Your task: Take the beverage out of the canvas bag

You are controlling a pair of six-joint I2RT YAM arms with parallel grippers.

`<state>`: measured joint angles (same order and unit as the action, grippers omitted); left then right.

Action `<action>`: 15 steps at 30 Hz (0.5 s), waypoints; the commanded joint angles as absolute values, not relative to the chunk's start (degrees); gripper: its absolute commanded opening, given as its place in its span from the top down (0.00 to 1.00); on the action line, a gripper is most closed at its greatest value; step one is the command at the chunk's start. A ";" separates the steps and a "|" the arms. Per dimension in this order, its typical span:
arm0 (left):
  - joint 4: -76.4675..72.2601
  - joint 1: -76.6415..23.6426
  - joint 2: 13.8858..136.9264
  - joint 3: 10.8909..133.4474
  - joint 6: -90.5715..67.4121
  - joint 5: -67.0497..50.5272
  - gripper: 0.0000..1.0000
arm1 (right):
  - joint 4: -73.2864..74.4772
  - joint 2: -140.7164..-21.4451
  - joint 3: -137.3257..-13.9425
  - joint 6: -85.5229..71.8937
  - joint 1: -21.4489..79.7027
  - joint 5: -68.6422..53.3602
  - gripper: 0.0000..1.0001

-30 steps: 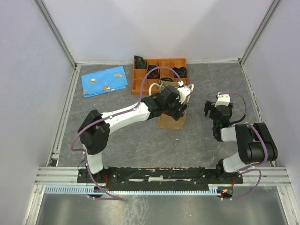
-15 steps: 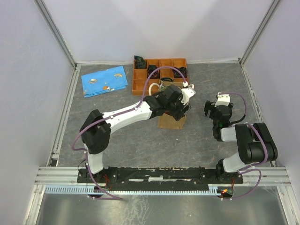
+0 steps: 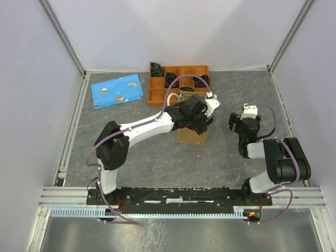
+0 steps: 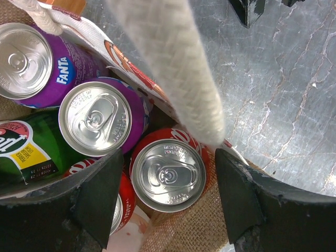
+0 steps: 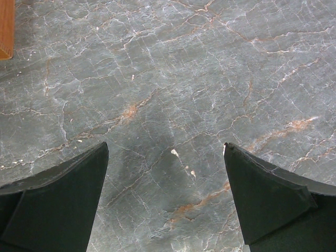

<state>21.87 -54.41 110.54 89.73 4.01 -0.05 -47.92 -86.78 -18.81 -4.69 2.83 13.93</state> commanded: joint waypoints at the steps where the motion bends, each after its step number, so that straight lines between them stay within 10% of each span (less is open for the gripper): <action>1: 27.79 -54.75 113.15 91.36 3.76 -2.27 0.23 | -49.57 -86.05 -20.56 -4.81 2.64 13.36 0.01; 15: 35.76 -50.88 116.53 95.93 0.55 -5.09 0.26 | -49.57 -86.07 -20.57 -4.83 2.64 13.36 0.01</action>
<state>27.35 -51.46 113.12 93.62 1.43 -4.05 -47.92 -86.78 -18.81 -4.69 2.83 13.93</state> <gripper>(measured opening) 0.732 0.991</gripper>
